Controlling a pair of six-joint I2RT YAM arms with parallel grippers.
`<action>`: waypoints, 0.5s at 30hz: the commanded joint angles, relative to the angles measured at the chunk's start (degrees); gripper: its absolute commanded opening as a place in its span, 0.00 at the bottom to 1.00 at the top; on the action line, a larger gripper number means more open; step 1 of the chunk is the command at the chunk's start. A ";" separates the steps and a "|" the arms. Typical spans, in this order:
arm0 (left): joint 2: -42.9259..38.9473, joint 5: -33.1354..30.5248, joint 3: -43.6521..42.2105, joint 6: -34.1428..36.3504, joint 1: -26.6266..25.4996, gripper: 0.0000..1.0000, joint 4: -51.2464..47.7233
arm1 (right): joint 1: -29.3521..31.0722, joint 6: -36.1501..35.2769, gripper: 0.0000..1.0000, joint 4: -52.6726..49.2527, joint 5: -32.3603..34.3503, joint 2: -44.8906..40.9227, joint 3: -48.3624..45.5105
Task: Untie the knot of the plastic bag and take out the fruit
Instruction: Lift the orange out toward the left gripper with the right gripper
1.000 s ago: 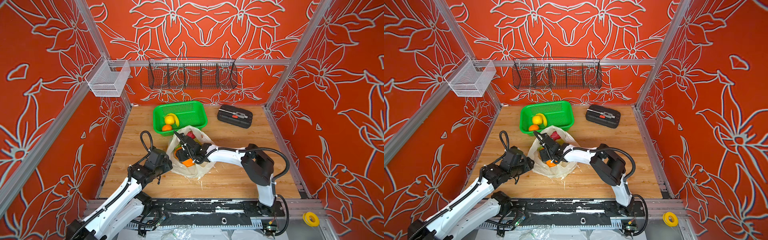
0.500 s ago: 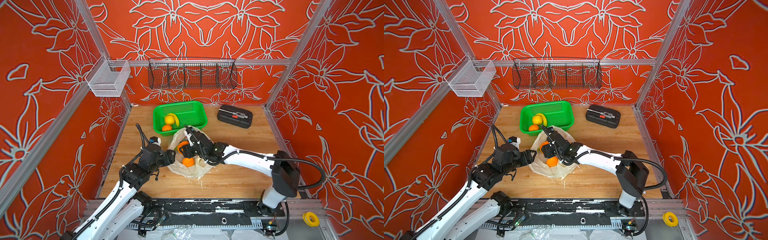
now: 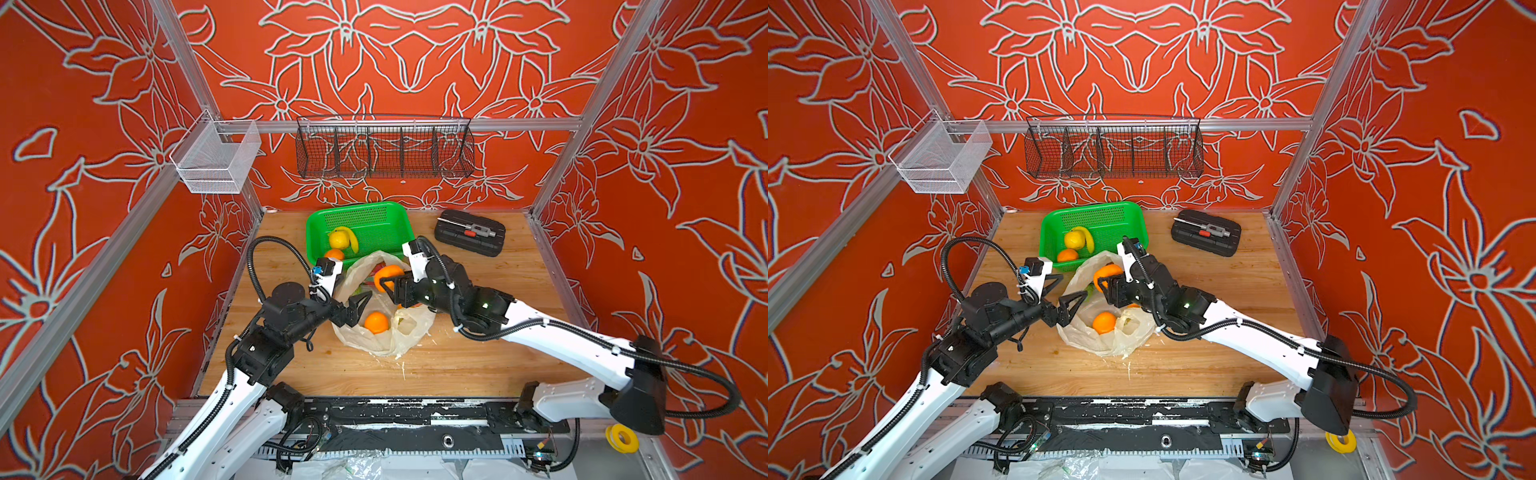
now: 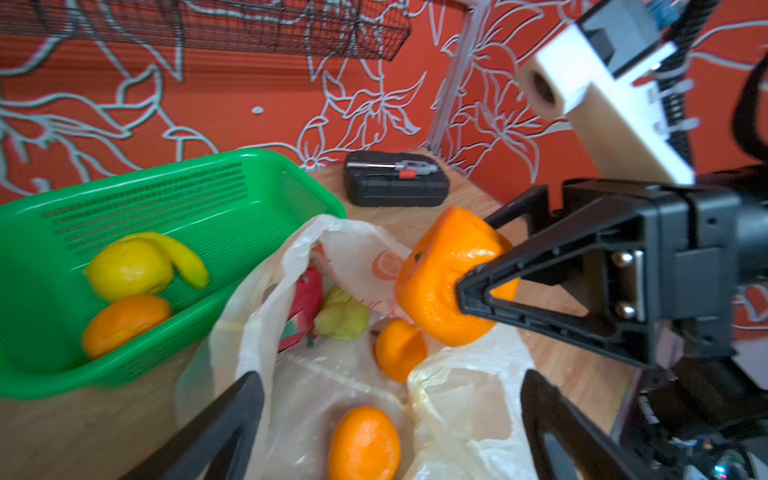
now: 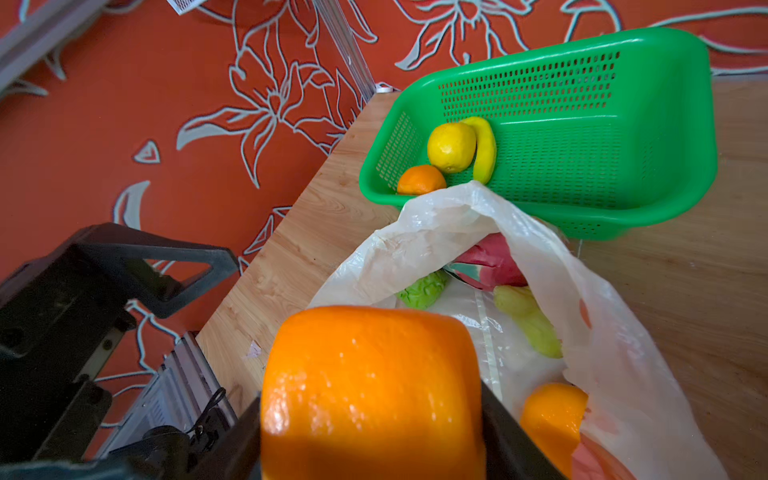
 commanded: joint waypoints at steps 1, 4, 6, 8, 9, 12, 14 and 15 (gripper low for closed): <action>1.26 8.28 -0.10 9.08 -0.65 0.98 8.57 | -1.16 2.32 0.60 -0.41 1.07 -3.76 -1.48; 2.72 10.89 -0.28 11.24 -1.91 0.97 11.81 | -2.21 3.52 0.59 -1.98 0.63 -6.45 -2.53; 3.74 10.47 0.25 14.26 -3.79 0.97 12.30 | -2.91 4.71 0.59 -2.40 -0.60 -8.13 -3.32; 4.78 9.28 0.92 17.74 -5.79 0.97 12.52 | -3.62 6.05 0.60 -2.33 -2.54 -9.53 -4.12; 5.38 9.07 1.17 19.57 -6.85 0.97 12.65 | -3.90 7.08 0.59 -2.23 -3.43 -10.27 -4.64; 7.20 8.76 1.54 24.08 -9.00 0.97 14.11 | -4.77 10.05 0.60 -1.09 -6.34 -11.76 -5.97; 8.68 8.52 1.92 26.60 -10.14 0.97 14.78 | -5.23 11.54 0.60 -0.24 -7.95 -12.45 -6.61; 9.64 8.06 2.41 27.77 -10.64 0.97 15.06 | -5.43 12.18 0.59 0.09 -8.71 -12.70 -6.88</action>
